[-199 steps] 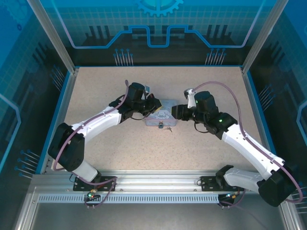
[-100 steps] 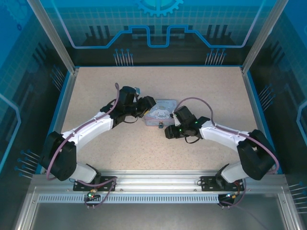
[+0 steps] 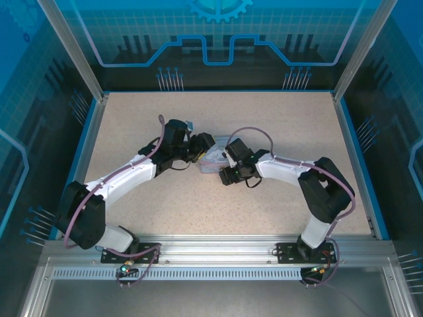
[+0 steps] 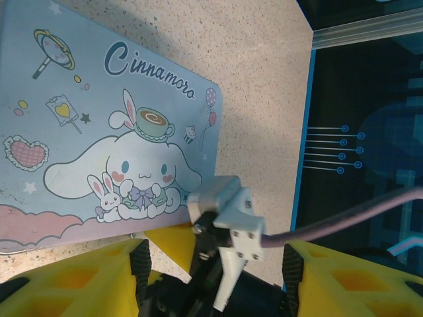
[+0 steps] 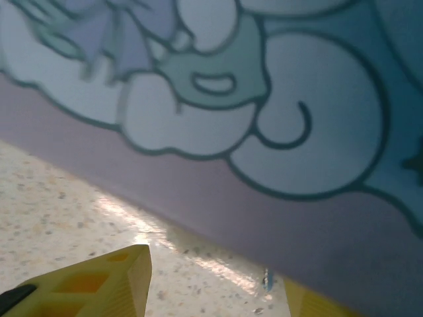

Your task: Unlock the padlock with the key

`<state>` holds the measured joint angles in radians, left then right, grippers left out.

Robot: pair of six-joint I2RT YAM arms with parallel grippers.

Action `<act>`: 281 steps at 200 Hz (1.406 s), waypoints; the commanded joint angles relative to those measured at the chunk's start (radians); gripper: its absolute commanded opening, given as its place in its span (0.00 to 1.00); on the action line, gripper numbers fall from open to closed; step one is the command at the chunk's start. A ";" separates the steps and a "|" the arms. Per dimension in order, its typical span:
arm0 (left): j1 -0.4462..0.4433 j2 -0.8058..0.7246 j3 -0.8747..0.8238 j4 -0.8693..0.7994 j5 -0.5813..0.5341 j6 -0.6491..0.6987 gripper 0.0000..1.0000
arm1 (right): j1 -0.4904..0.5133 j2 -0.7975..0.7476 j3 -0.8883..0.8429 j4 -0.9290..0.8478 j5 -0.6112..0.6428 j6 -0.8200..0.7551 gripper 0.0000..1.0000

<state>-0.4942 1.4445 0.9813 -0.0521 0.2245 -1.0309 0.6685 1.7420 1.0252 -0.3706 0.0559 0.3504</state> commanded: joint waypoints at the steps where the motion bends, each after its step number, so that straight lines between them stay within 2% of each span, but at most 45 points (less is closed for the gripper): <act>1: 0.006 0.004 -0.003 0.032 0.002 -0.010 0.57 | 0.011 0.037 0.028 -0.034 0.034 -0.045 0.56; 57: 0.009 0.025 0.006 0.046 0.013 -0.016 0.57 | 0.017 0.109 0.066 -0.028 0.063 -0.072 0.55; 87: 0.011 0.029 0.010 0.049 0.015 -0.022 0.58 | 0.028 0.136 0.081 -0.037 0.077 -0.091 0.49; 129: 0.011 0.027 0.008 0.052 0.019 -0.026 0.58 | 0.044 0.151 0.070 -0.033 0.075 -0.099 0.26; 157: 0.011 0.018 0.003 0.047 0.016 -0.025 0.58 | 0.049 0.141 0.052 -0.034 0.061 -0.099 0.00; 281: 0.008 -0.007 -0.042 0.041 0.042 -0.037 0.59 | 0.019 -0.230 -0.125 -0.025 -0.092 0.013 0.00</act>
<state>-0.4927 1.4612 0.9676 -0.0166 0.2337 -1.0485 0.6994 1.5719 0.9169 -0.3828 0.0158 0.3210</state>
